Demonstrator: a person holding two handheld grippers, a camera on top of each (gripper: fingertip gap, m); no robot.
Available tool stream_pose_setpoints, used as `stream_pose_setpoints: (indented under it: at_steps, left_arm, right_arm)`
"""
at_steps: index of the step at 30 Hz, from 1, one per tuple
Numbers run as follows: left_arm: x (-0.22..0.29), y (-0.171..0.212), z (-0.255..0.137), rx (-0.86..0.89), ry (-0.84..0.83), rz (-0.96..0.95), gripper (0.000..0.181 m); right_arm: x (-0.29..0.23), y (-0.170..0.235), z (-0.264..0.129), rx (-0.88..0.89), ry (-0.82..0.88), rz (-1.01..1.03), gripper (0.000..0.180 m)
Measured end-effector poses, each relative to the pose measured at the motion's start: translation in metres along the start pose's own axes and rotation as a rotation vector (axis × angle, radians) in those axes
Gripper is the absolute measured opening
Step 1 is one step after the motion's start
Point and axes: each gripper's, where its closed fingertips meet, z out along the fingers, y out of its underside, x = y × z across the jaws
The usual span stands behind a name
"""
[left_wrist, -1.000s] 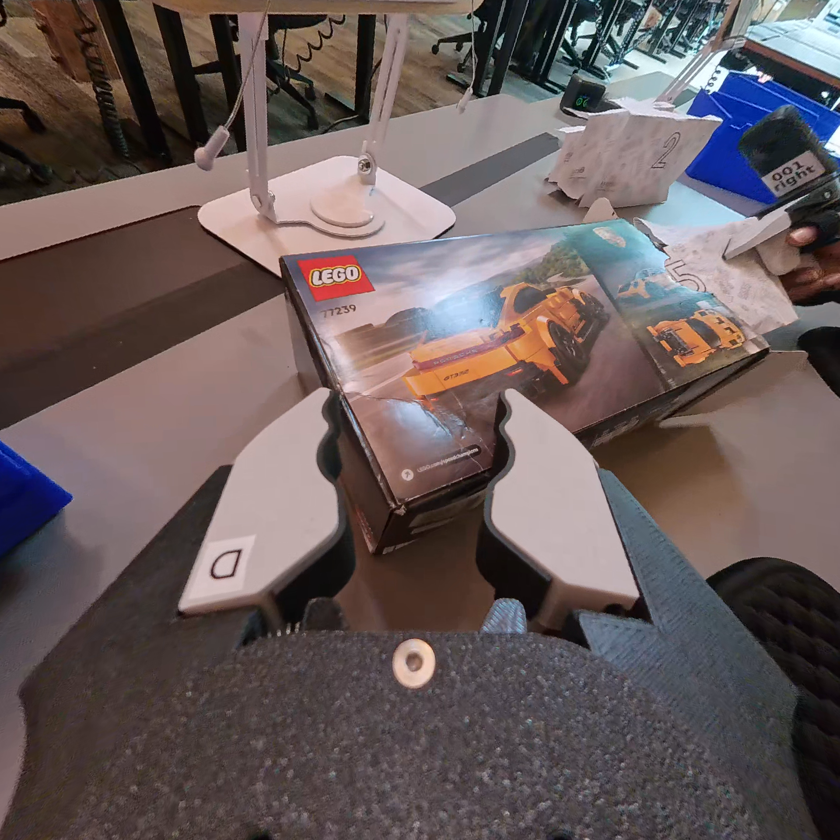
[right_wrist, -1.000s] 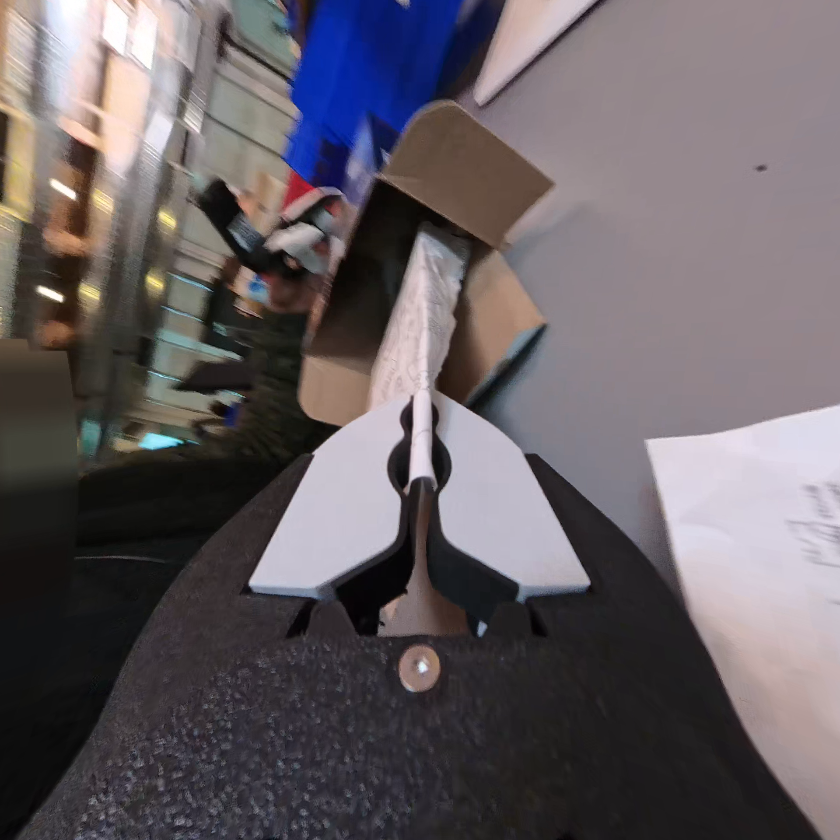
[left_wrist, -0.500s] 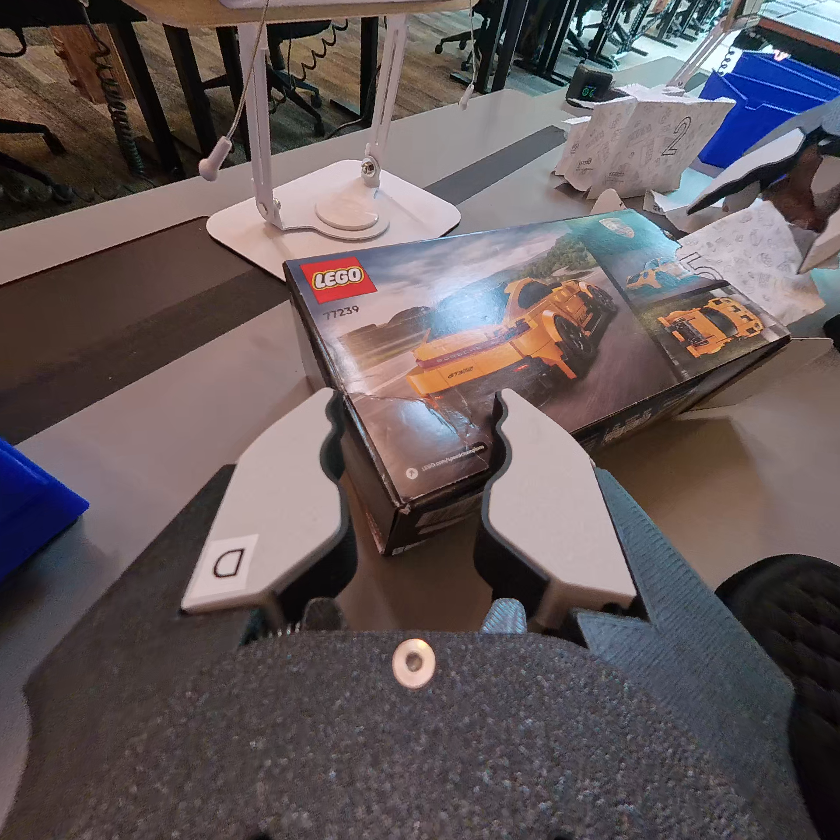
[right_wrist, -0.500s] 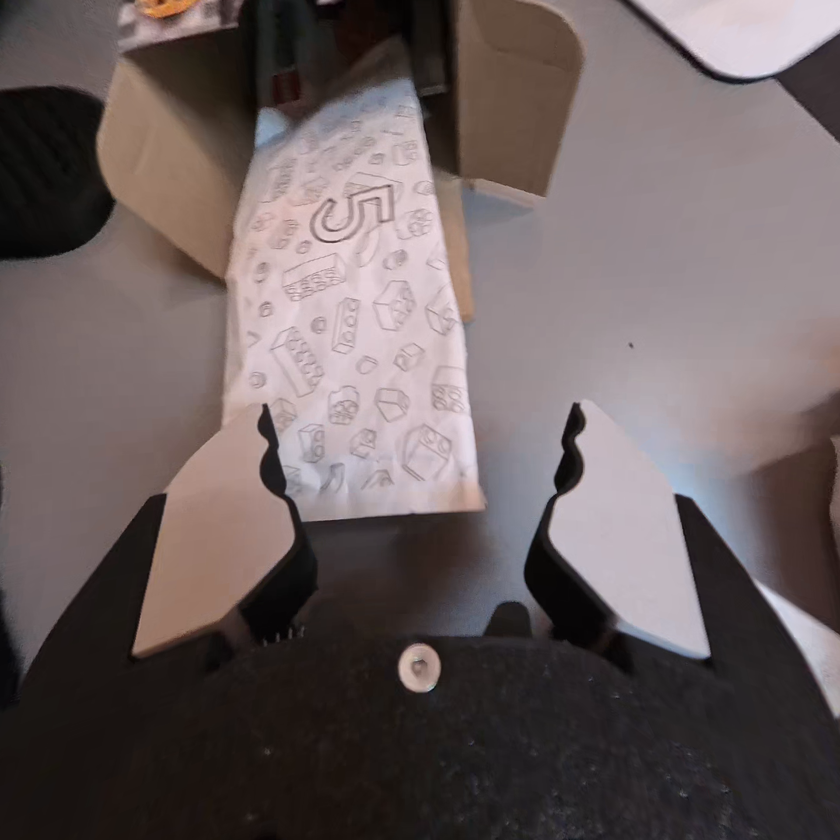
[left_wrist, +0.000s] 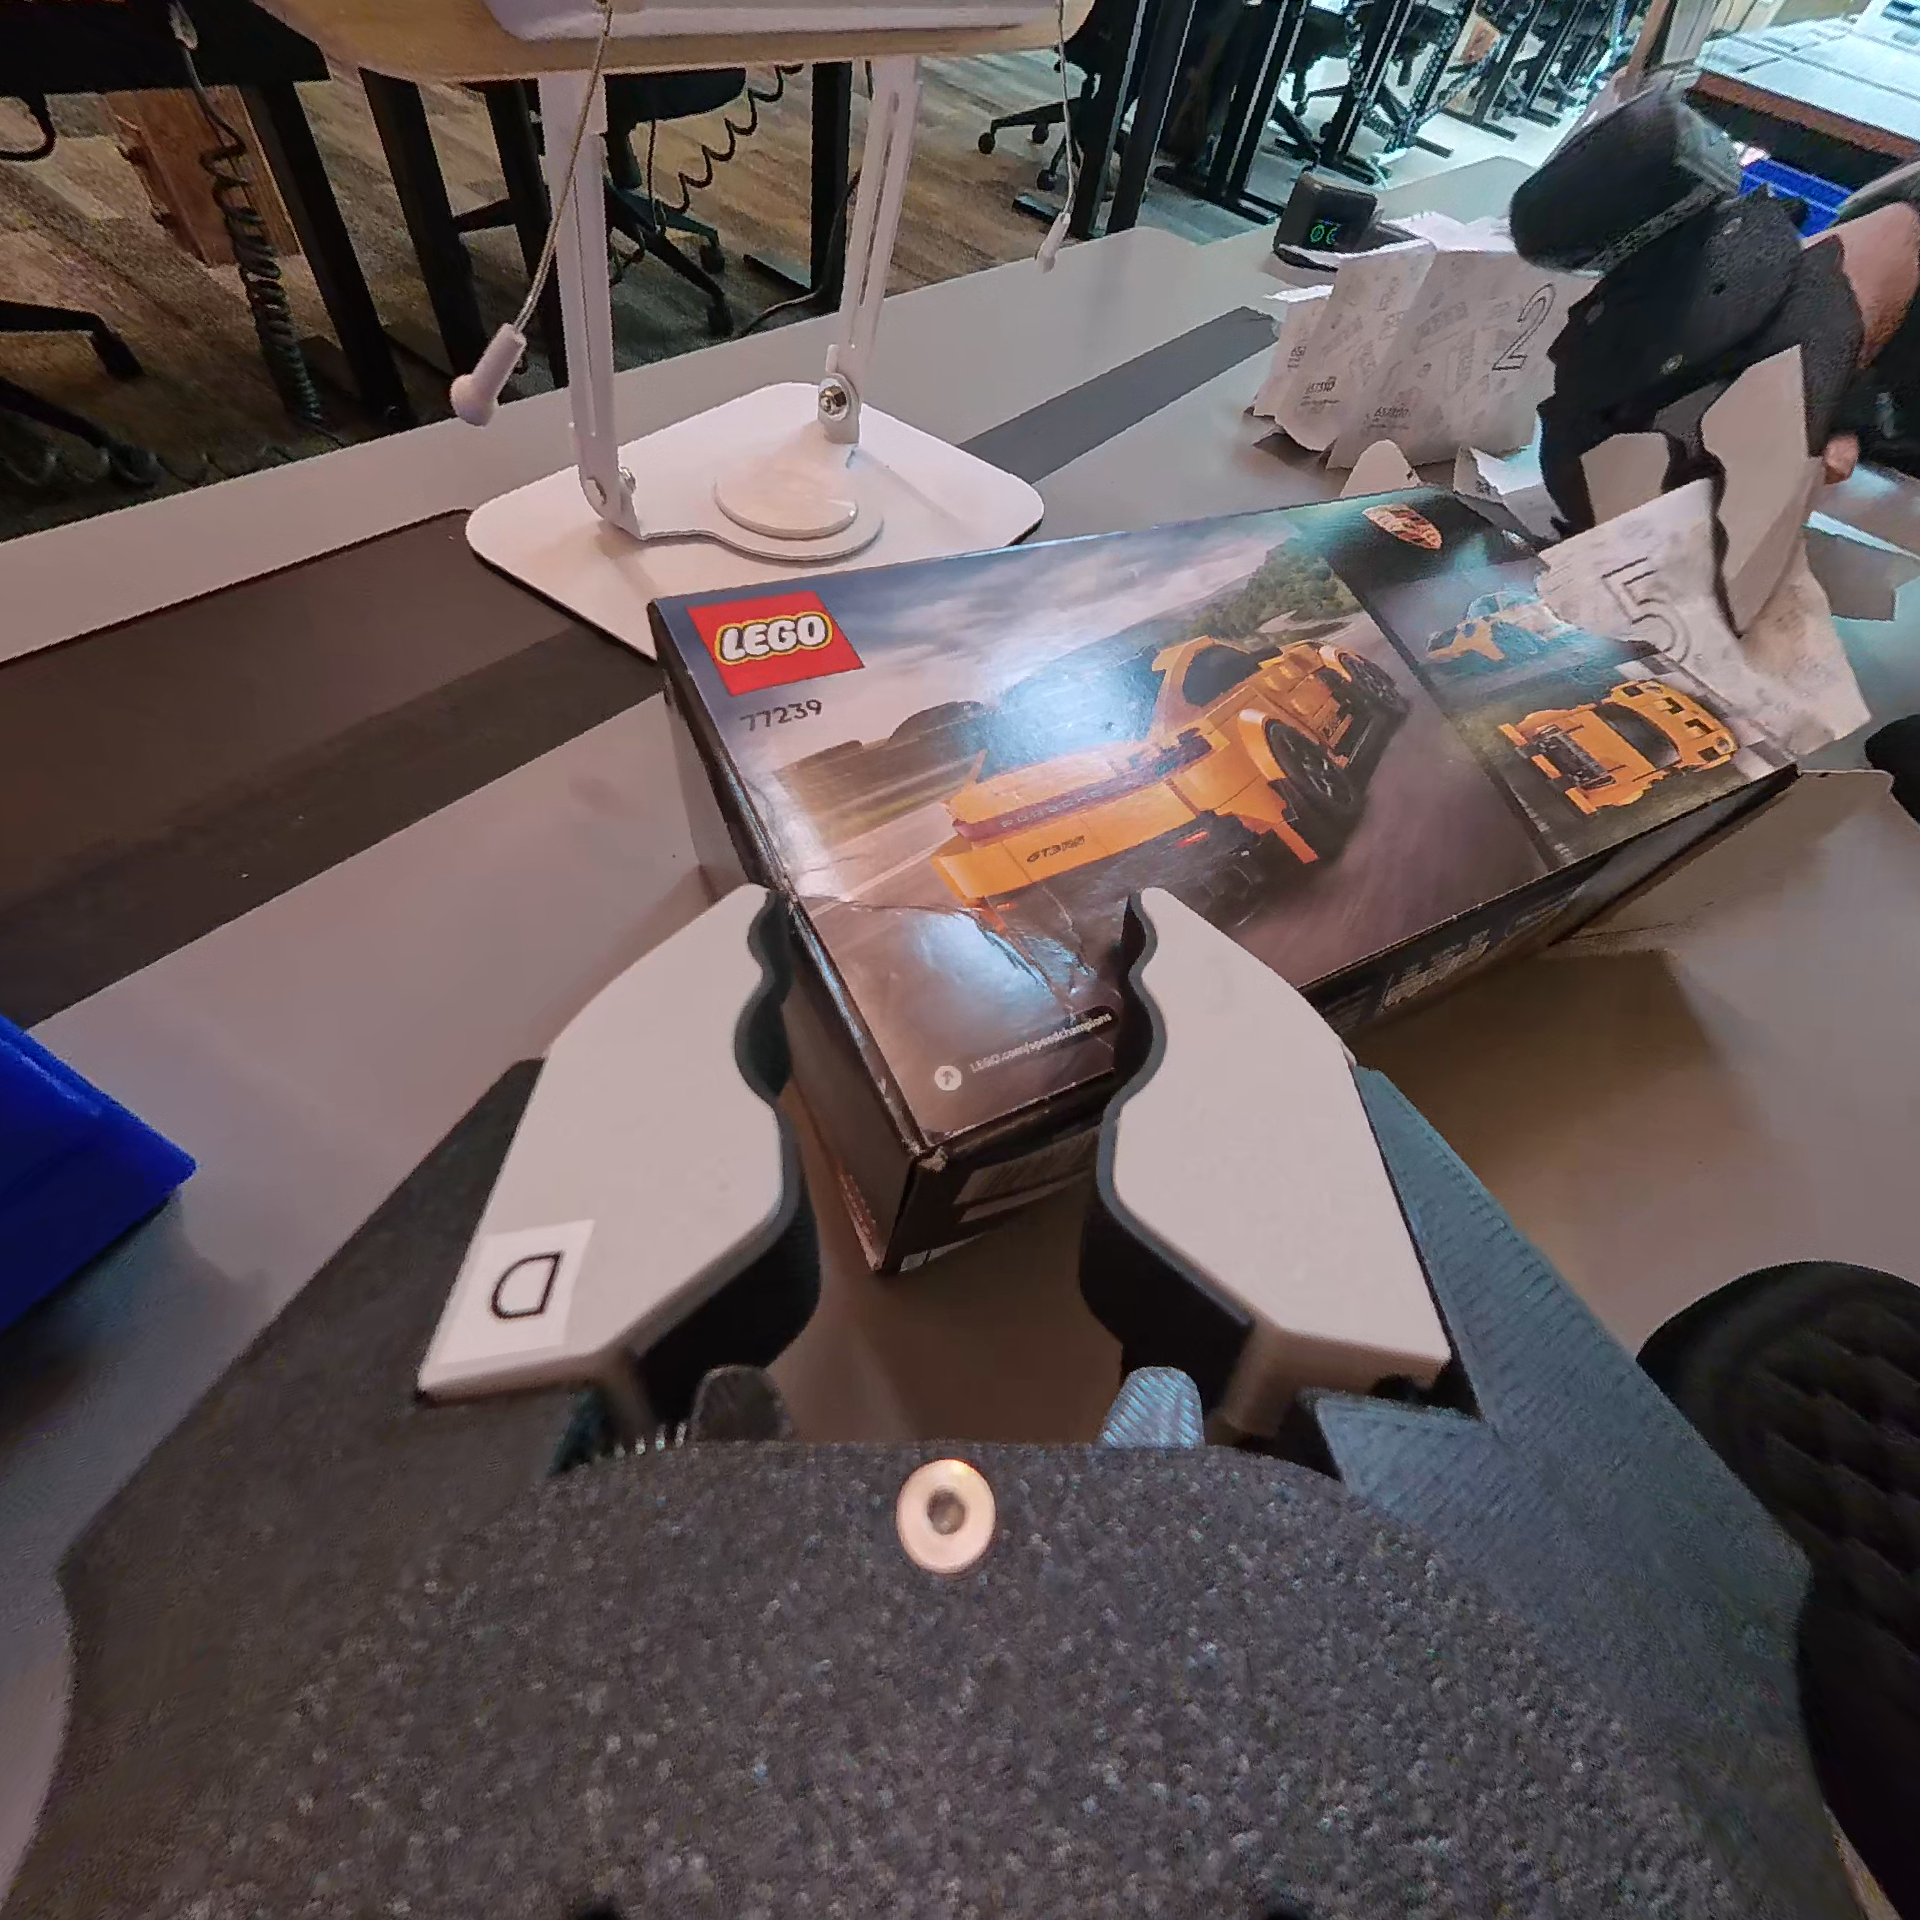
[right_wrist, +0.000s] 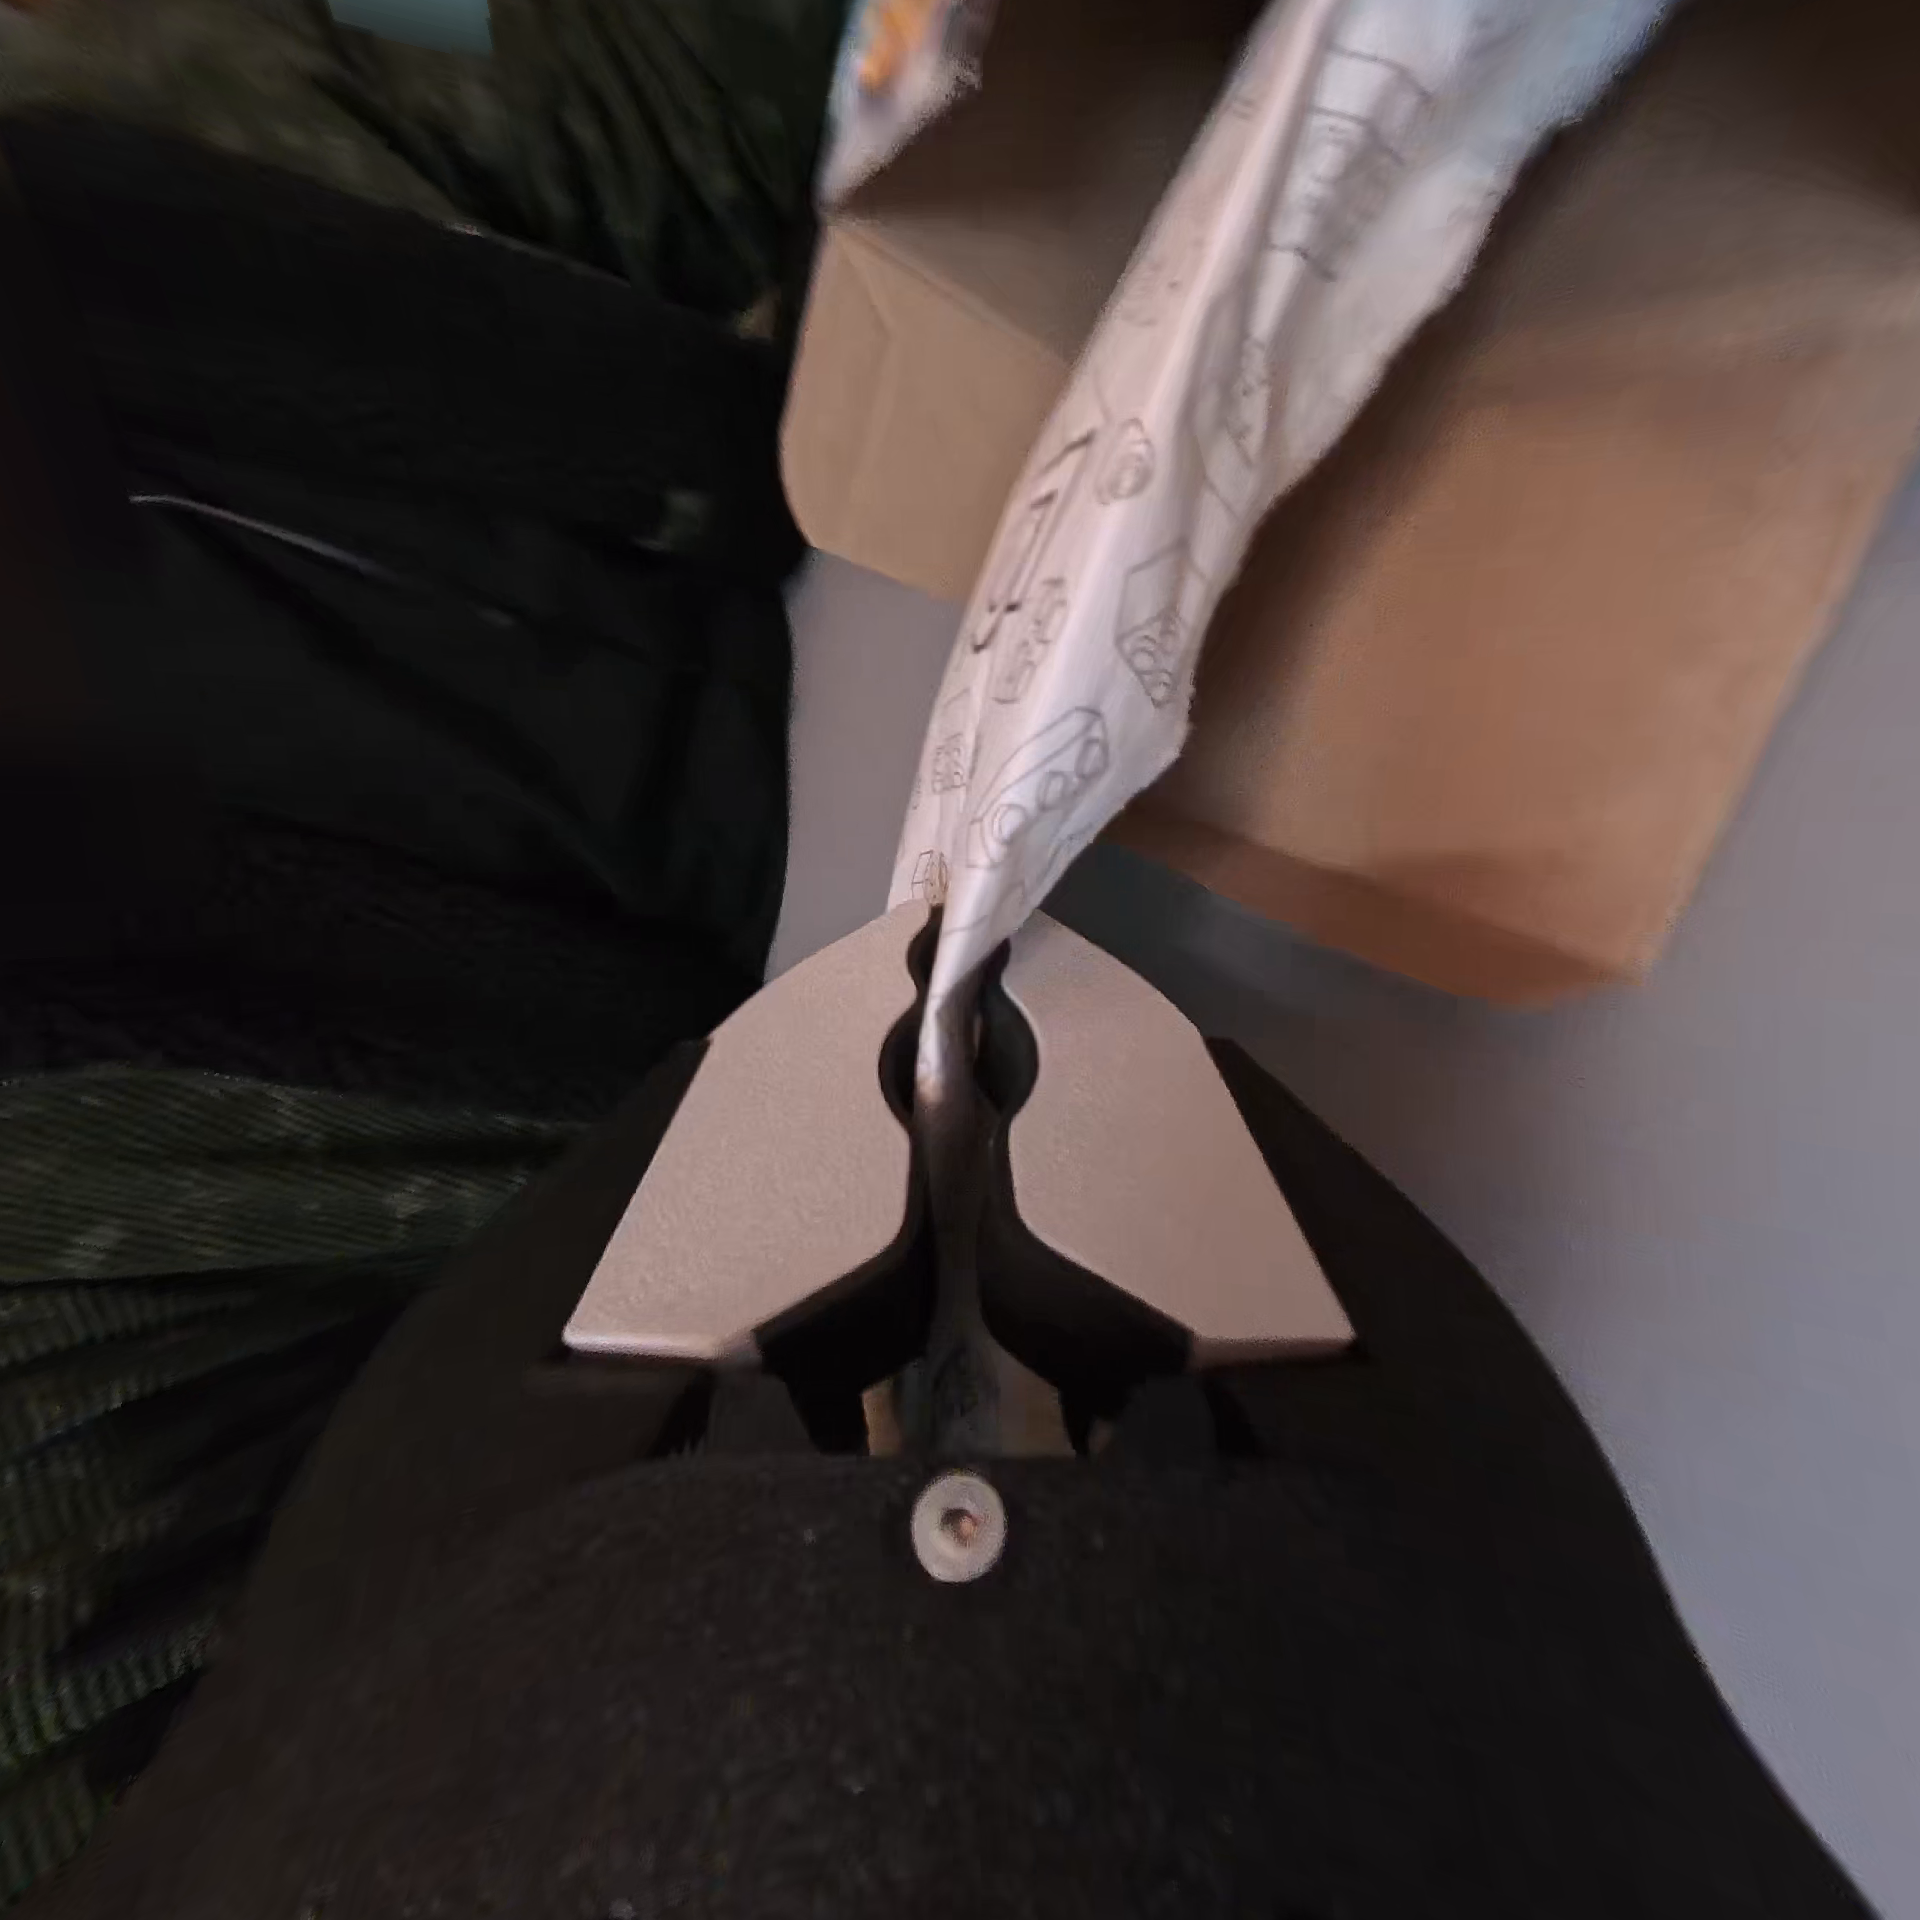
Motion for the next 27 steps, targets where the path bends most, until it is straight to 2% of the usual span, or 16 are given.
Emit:
stream_pose_setpoints:
  at_steps: [7,14,19,23,27]
  left_arm:
    - [0.015,0.000,0.006,0.026,0.114,0.022,0.049]
    - [0.032,-0.002,0.015,0.053,0.214,0.023,0.045]
    - [0.030,-0.001,0.015,0.058,0.182,0.045,0.047]
    - [0.031,0.000,0.012,0.061,0.186,0.056,0.046]
    - [0.032,0.000,0.013,0.057,0.180,0.065,0.047]
  right_arm:
    - [-0.022,-0.044,0.007,0.250,-0.164,-0.057,0.003]
    - [0.020,-0.072,0.025,0.267,0.001,0.003,0.001]
    - [0.047,-0.093,0.027,0.372,0.225,-0.076,0.014]
    - [0.051,-0.091,0.015,0.414,0.382,-0.191,0.049]
    - [0.051,-0.076,-0.012,0.416,0.551,-0.299,0.071]
